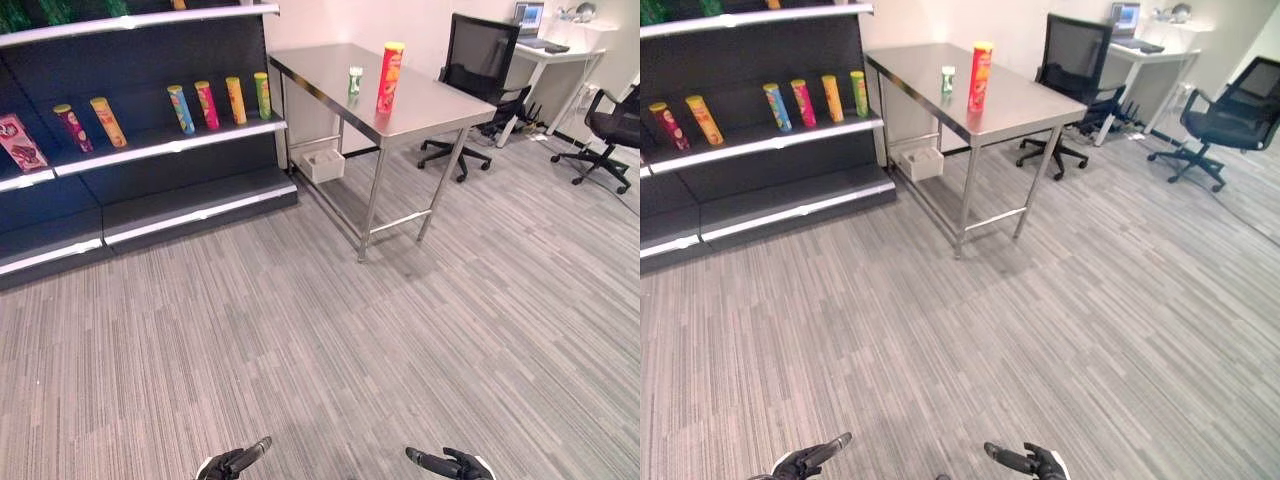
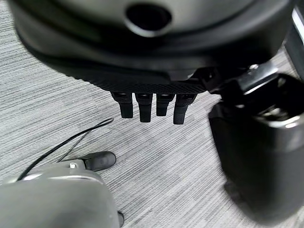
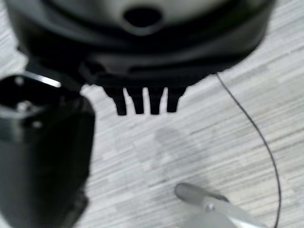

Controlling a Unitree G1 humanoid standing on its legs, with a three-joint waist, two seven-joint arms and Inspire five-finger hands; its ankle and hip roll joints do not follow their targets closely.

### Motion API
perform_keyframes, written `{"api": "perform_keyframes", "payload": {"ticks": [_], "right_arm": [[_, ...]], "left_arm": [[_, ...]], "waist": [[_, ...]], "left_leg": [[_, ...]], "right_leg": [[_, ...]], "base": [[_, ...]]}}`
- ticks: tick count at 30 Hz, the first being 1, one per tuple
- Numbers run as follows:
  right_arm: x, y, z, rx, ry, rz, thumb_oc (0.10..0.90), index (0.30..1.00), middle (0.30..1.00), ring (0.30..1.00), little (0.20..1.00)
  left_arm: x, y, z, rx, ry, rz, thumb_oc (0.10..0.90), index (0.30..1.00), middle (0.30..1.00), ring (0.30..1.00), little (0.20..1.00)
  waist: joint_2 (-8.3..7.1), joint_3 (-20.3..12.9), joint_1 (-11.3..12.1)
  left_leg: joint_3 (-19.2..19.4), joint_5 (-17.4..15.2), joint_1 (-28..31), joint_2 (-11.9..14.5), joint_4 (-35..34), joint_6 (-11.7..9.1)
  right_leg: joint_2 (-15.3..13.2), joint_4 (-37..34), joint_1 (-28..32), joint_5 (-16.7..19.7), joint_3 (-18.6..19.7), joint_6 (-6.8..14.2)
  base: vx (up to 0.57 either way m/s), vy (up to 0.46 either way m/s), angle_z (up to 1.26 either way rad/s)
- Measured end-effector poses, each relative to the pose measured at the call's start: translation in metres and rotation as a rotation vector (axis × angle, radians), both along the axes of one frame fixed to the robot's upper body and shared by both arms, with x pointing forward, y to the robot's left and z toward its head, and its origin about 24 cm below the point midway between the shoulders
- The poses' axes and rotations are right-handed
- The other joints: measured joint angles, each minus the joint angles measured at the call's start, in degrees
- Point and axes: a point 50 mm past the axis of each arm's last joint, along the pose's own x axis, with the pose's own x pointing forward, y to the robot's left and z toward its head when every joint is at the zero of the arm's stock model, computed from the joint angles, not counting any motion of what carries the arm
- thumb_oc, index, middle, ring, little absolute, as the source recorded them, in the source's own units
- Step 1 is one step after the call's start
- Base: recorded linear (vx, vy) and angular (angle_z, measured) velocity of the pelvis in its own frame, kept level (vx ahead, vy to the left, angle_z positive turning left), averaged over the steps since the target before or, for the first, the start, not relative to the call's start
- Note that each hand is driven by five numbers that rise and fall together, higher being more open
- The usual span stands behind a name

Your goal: Put the goods on the table back onto the shelves and tidy them up.

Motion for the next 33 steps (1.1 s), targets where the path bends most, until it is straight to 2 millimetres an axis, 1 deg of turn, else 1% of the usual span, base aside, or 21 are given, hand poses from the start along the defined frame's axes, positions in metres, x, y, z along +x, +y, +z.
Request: {"api": "perform_keyframes", "payload": {"ticks": [2, 5, 9, 14, 17, 18, 19, 20, 21, 22, 23, 24, 25, 26, 27, 28, 29, 30, 31, 32, 33], "right_arm": [[-0.002, 0.0, 0.0, -0.001, 0.005, -0.001, 0.8, 0.9, 0.9, 0.9, 0.9], [-0.002, 0.0, 0.0, 0.0, 0.006, -0.001, 0.8, 0.9, 0.9, 0.9, 0.9], [-0.002, 0.0, 0.0, 0.0, 0.005, -0.001, 0.8, 0.9, 0.9, 0.9, 0.9], [-0.003, 0.0, -0.001, 0.0, 0.008, -0.002, 0.8, 0.9, 0.9, 0.9, 0.9], [0.002, 0.0, 0.001, 0.003, -0.007, -0.003, 0.8, 0.9, 0.9, 0.9, 0.9], [0.01, 0.001, 0.003, 0.006, -0.028, -0.004, 0.8, 0.9, 0.9, 0.9, 0.9], [0.012, 0.0, 0.003, 0.004, -0.034, -0.005, 0.8, 0.9, 0.9, 0.9, 0.9], [0.015, 0.001, 0.004, 0.006, -0.046, -0.007, 0.8, 0.9, 0.9, 0.9, 0.9], [0.017, 0.002, 0.005, 0.012, -0.058, -0.007, 0.8, 0.9, 0.9, 0.9, 0.9], [0.021, 0.002, 0.006, 0.01, -0.069, -0.005, 0.8, 0.9, 0.9, 0.9, 0.9], [0.023, 0.0, 0.007, 0.004, -0.074, -0.005, 0.8, 0.9, 0.9, 0.9, 0.9], [0.026, -0.004, 0.01, 0.0, -0.089, -0.017, 0.8, 0.9, 0.9, 0.9, 0.9], [0.031, -0.004, 0.011, 0.003, -0.101, -0.029, 0.8, 0.9, 0.9, 0.9, 0.9], [0.038, -0.003, 0.013, 0.006, -0.122, -0.022, 0.8, 0.9, 0.9, 0.9, 0.9], [0.047, -0.003, 0.016, 0.006, -0.141, -0.023, 0.8, 0.9, 0.9, 0.9, 0.9], [0.048, -0.005, 0.017, 0.002, -0.144, -0.026, 0.8, 0.9, 0.9, 0.9, 0.9], [0.053, -0.004, 0.019, 0.002, -0.157, -0.02, 0.8, 0.9, 0.9, 0.9, 0.9], [0.051, -0.004, 0.018, 0.0, -0.148, -0.017, 0.8, 0.9, 0.9, 0.9, 0.9], [0.05, -0.004, 0.017, 0.0, -0.139, -0.013, 0.8, 0.9, 0.9, 0.9, 0.9], [0.051, -0.004, 0.018, -0.007, -0.146, -0.016, 0.8, 0.9, 0.9, 0.9, 0.9], [0.051, -0.006, 0.019, -0.015, -0.147, -0.019, 0.8, 0.9, 0.9, 0.9, 0.9]], "left_arm": [[-0.002, 0.0, 0.0, 0.0, 0.003, 0.002, 0.8, 0.9, 0.9, 0.9, 0.9], [-0.001, 0.0, 0.0, 0.0, 0.0, 0.002, 0.8, 0.9, 0.9, 0.9, 0.9], [0.003, 0.0, 0.002, -0.002, -0.021, -0.002, 0.8, 0.9, 0.9, 0.9, 0.9], [0.003, 0.0, 0.002, -0.003, -0.022, -0.001, 0.8, 0.9, 0.9, 0.9, 0.9], [0.011, 0.001, 0.004, 0.001, -0.044, -0.008, 0.8, 0.9, 0.9, 0.9, 0.9], [0.019, 0.002, 0.007, 0.006, -0.063, -0.012, 0.8, 0.9, 0.9, 0.9, 0.9], [0.02, 0.002, 0.007, 0.005, -0.065, -0.012, 0.8, 0.9, 0.9, 0.9, 0.9], [0.024, 0.002, 0.008, 0.001, -0.079, -0.004, 0.8, 0.9, 0.9, 0.9, 0.9], [0.033, 0.002, 0.012, -0.007, -0.114, 0.007, 0.8, 0.9, 0.9, 0.9, 0.9], [0.045, 0.003, 0.017, -0.014, -0.164, 0.019, 0.8, 0.9, 0.9, 0.9, 0.9], [0.046, 0.003, 0.018, -0.021, -0.18, 0.042, 0.8, 0.9, 0.9, 0.9, 0.9], [0.052, 0.001, 0.019, -0.036, -0.201, 0.062, 0.8, 0.9, 0.9, 0.9, 0.9], [0.061, 0.001, 0.023, -0.038, -0.227, 0.065, 0.8, 0.9, 0.9, 0.9, 0.9], [0.069, 0.002, 0.026, -0.032, -0.253, 0.058, 0.8, 0.9, 0.9, 0.9, 0.9], [0.071, 0.002, 0.026, -0.029, -0.244, 0.051, 0.8, 0.9, 0.9, 0.9, 0.9], [0.072, -0.002, 0.025, -0.034, -0.23, 0.048, 0.8, 0.9, 0.9, 0.9, 0.9], [0.069, -0.002, 0.023, -0.037, -0.22, 0.051, 0.8, 0.9, 0.9, 0.9, 0.9], [0.065, -0.003, 0.021, -0.039, -0.202, 0.057, 0.8, 0.9, 0.9, 0.9, 0.9], [0.061, -0.002, 0.018, -0.036, -0.186, 0.063, 0.8, 0.9, 0.9, 0.9, 0.9], [0.064, -0.004, 0.019, -0.045, -0.195, 0.077, 0.8, 0.9, 0.9, 0.9, 0.9], [0.069, -0.006, 0.021, -0.052, -0.219, 0.067, 0.8, 0.9, 0.9, 0.9, 0.9]], "waist": [[0.55, 1.52, -0.03], [0.86, 2.12, -0.04], [0.32, 2.46, -0.03], [-0.23, 2.97, -0.06], [-0.32, 4.04, 0.0], [-0.67, 5.52, -0.05], [-0.59, 6.33, 0.1], [-0.76, 6.85, -0.14], [-1.87, 7.95, 0.06], [-2.58, 9.25, 0.26], [-2.22, 9.95, 1.17], [-1.16, 10.88, 1.04], [-1.09, 12.36, 0.22], [-1.4, 12.62, 0.42], [-1.23, 12.55, -0.21], [-1.33, 12.52, 0.1], [-0.92, 12.49, 0.11], [-0.26, 12.17, 0.15], [0.32, 11.65, 0.87], [0.8, 11.72, 2.35], [1.1, 11.55, 3.88]], "left_leg": [[0.03, 0.11, 0.86, 0.02, -0.7, -0.16], [0.03, 0.14, 0.98, 0.04, -0.89, -0.19], [0.05, 0.18, 1.31, 0.06, -0.95, -0.25], [0.1, 0.36, 1.36, 0.36, -0.99, -0.56], [-0.01, 0.45, -2.09, 0.38, 1.47, -1.03], [-0.21, 0.31, -3.61, 0.32, 3.18, -1.2], [-0.26, 0.53, -3.73, 0.36, 3.81, -1.54], [-1.15, -0.13, -6.15, 0.24, 7.56, -2.54], [-2.31, -0.23, -10.52, -0.5, 14.4, -3.38], [-3.15, -0.16, -14.72, -0.91, 21.4, -4.42], [-3.56, 0.28, -17.09, -0.63, 25.59, -5.1], [-4.88, 0.68, -19.22, -0.23, 30.57, -5.45], [-5.48, 2.17, -22.81, -0.15, 37.65, -7.63], [-4.97, 0.55, -24.67, 0.65, 36.97, -5.89], [-4.81, 1.04, -25.05, 0.5, 32.43, -6.3], [-4.59, 1.18, -23.96, 0.45, 22.59, -6.11], [-4.61, 1.82, -23.33, 0.83, 16.27, -6.71], [-4.61, 3.38, -22.51, 2.05, 8.51, -8.26], [-4.9, 4.23, -20.37, 3.04, -2.73, -9.53], [-5.63, 5.36, -22.8, 4.23, -2.64, -11.27], [-5.77, 5.97, -23.77, 4.85, -2.61, -12.13]], "right_leg": [[0.15, -0.6, 1.01, 0.61, 0.06, -0.09], [0.18, -0.61, 1.06, 0.57, 0.06, -0.05], [0.16, -1.0, 1.33, 0.17, 0.06, 0.55], [0.38, -1.02, 1.12, 0.04, 0.01, 0.66], [0.27, -1.01, -0.99, 0.14, 0.03, 0.65], [0.09, -1.01, -1.57, 0.74, 0.02, 0.09], [0.32, -0.95, -1.5, 0.96, -0.02, -0.43], [0.09, -0.85, -1.98, 0.45, -0.1, -0.84], [-0.81, -0.95, -2.57, 0.22, -0.02, -1.32], [-1.68, -0.79, -2.8, 0.3, 0.06, -1.81], [-1.39, -0.02, -2.89, 1.01, -0.09, -3.66], [-0.62, 2.88, -4.24, -0.31, 0.05, -4.27], [-0.57, 3.84, -3.86, -1.02, -0.2, -4.3], [-0.6, 3.27, -3.41, -1.05, -0.01, -4.62], [-0.5, 2.14, -3.01, -1.07, 0.09, -4.89], [-0.74, 1.29, -3.27, -1.02, 0.45, -4.97], [-0.29, 0.52, -2.94, -0.73, 0.54, -4.78], [0.83, -0.71, -1.95, -0.91, 0.84, -4.21], [1.7, -0.79, -1.66, -1.02, 1.11, -3.81], [2.68, -0.7, -1.2, -1.22, 2.32, -4.04], [3.02, -0.68, -0.59, -1.56, 3.56, -4.54]], "base": [[0.0, 0.0, 0.0], [0.0, 0.0, 0.0], [0.01, -0.019, 0.0], [0.02, -0.103, 0.0], [-0.09, -0.144, 0.04], [-0.06, -0.132, -0.03], [-0.09, -0.18, 0.11], [-0.05, -0.09, 0.22], [-0.03, -0.131, 0.32], [0.03, -0.123, 0.16], [0.08, -0.137, 0.07], [0.08, -0.052, 0.21], [0.28, 0.011, 0.05], [0.23, 0.024, 0.04], [0.47, 0.09, -0.27], [0.37, 0.096, -0.2], [0.5, 0.127, -0.2], [0.38, 0.083, -0.18], [0.39, 0.093, -0.15], [0.58, 0.19, -0.38], [0.75, 0.334, -0.61]]}}
